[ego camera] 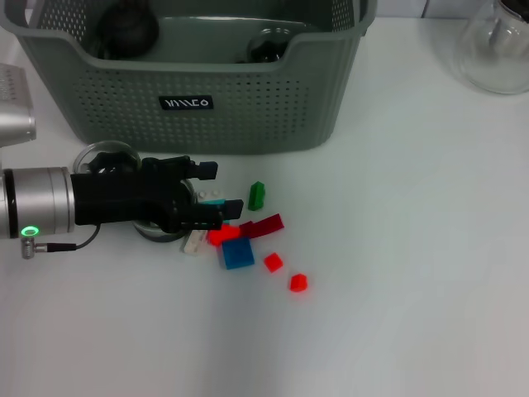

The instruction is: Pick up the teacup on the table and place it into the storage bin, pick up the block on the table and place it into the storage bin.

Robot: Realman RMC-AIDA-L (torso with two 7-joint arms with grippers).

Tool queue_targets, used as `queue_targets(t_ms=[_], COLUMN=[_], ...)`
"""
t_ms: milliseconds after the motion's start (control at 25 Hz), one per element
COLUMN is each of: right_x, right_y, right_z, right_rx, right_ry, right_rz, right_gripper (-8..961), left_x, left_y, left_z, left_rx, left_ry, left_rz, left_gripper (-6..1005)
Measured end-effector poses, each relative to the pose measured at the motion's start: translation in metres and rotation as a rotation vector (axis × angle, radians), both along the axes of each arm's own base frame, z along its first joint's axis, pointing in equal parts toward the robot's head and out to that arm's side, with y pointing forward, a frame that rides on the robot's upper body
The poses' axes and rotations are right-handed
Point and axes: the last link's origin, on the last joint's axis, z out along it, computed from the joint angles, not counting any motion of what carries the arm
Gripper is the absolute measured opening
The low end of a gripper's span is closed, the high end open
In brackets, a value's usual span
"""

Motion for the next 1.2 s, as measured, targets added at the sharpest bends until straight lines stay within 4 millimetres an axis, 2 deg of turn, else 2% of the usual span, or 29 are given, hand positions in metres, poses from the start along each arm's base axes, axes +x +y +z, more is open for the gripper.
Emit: queue_targets(t_ms=[120,160,200,560,680,1200], right_x=[0.004,0.011,0.011,0.049,0.054,0.077], right_y=[0.020,0.028,0.028,0.047,0.047,0.051], right_z=[-0.027,-0.046,-0.046,-0.119,-0.130,-0.143], right_rx=[0.054,0.083,0.083,0.219,0.250,0.306], right_ry=[-0.088,-0.133,-0.133,-0.261,-0.301,-0.364], right_rz=[0.015,0.029,0.029,0.089,0.115,0.122], right_gripper=[123,125,127,143,148,171], left_x=[0.001,0.002,0.002,0.001,0.001,0.001], left_y=[0.000,0.001,0.001,0.000,0.000,-0.001], left_z=[-0.001,-0.001,-0.001,-0.002,-0.002,-0.002], left_rx=[0.002,0.003,0.003,0.006,0.006,0.006], left_ry=[0.000,-0.001,-0.001,-0.003,-0.004,-0.010], left_rz=[-0.008,-0.009,-0.009,-0.007,-0.009,-0.007], left_gripper=[859,859,859,859,859,859])
